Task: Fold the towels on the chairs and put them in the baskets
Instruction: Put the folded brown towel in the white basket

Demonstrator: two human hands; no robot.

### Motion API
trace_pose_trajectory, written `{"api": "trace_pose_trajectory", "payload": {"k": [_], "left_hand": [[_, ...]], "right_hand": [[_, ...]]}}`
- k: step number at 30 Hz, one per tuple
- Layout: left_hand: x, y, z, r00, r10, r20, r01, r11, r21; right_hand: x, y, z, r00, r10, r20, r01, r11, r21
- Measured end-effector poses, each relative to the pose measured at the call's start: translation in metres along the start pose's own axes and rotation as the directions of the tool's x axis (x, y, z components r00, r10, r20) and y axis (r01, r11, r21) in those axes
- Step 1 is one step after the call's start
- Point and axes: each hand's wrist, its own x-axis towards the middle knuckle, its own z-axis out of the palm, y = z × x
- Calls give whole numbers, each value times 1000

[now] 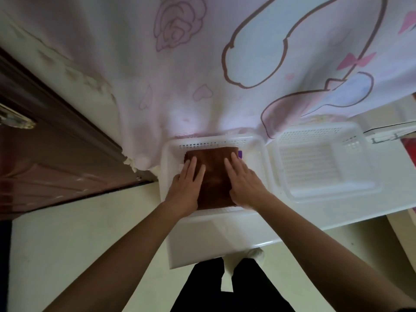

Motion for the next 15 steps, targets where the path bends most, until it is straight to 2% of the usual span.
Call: {"api": "trace_pose_trajectory", "payload": {"k": [3,9,12,15], "left_hand": [[11,-7,11,988,-49,148,61,995,-82],[9,-2,10,990,-75,124,88,991,-104],[-8,-3,-14,995,-98,10,98,972,-215],[-33,-3,-52,965,-100,-243,46,975,-216]], "right_hand": [[3,2,20,996,36,87,-26,993,-111],[11,-8,11,985,80,152,-58,988,-144],[1,-10,-19,991,52,121,-44,997,-65],[-5,-20,-61,998,-33,-57,31,999,-29]]}}
